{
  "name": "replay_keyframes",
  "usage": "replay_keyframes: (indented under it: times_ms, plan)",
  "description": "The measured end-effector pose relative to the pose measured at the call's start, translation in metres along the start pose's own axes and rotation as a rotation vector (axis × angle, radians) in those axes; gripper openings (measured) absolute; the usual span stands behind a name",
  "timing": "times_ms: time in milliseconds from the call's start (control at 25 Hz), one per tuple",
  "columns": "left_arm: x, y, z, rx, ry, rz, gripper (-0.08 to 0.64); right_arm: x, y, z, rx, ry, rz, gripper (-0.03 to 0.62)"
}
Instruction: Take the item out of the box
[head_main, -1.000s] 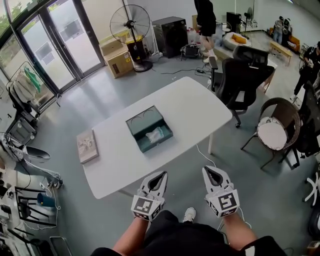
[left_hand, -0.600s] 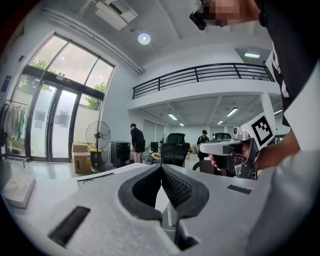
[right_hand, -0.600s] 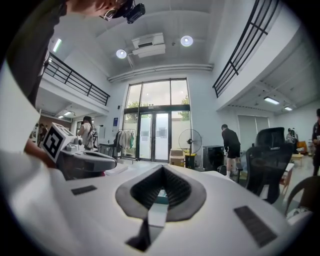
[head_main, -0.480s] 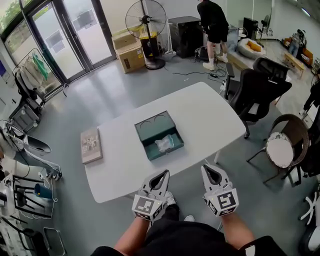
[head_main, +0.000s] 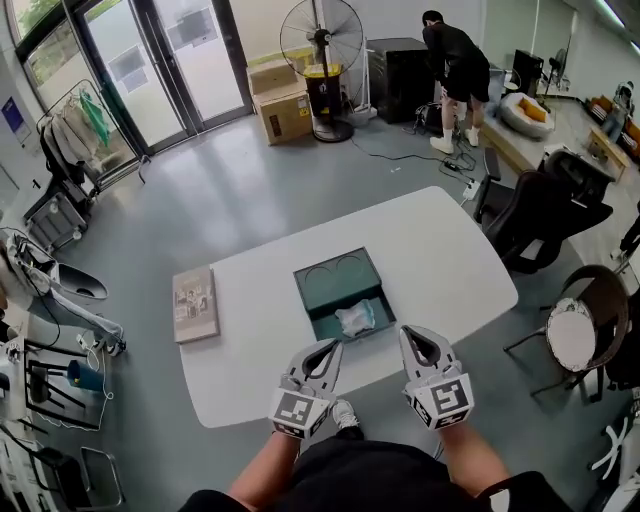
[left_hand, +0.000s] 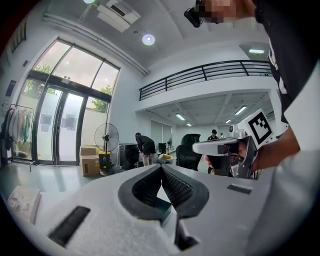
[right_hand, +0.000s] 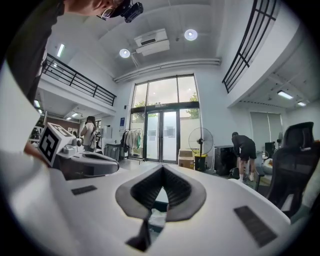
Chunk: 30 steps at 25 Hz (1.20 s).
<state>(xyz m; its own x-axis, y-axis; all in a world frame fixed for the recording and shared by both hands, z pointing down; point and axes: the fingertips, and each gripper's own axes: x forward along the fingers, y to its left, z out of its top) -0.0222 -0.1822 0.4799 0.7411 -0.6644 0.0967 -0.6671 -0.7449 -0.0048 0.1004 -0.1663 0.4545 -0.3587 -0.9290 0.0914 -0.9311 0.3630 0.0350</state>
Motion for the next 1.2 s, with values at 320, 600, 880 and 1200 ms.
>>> replay_keyframes:
  times_ms: [320,600,880,1200]
  plan:
    - [0.017,0.050,0.004,-0.003,0.005,0.027,0.012,0.057,0.003,0.010,-0.018,0.002,0.017,0.006]
    - [0.035,0.073,-0.004,-0.010,0.025,0.056,0.012,0.088,-0.006,0.004,0.004,0.033,0.071,0.006]
    - [0.052,0.087,-0.026,-0.012,0.099,0.148,0.012,0.117,-0.010,-0.014,-0.020,0.087,0.199,0.006]
    - [0.071,0.083,-0.043,-0.004,0.177,0.186,0.012,0.132,-0.025,-0.016,-0.031,0.087,0.282,0.008]
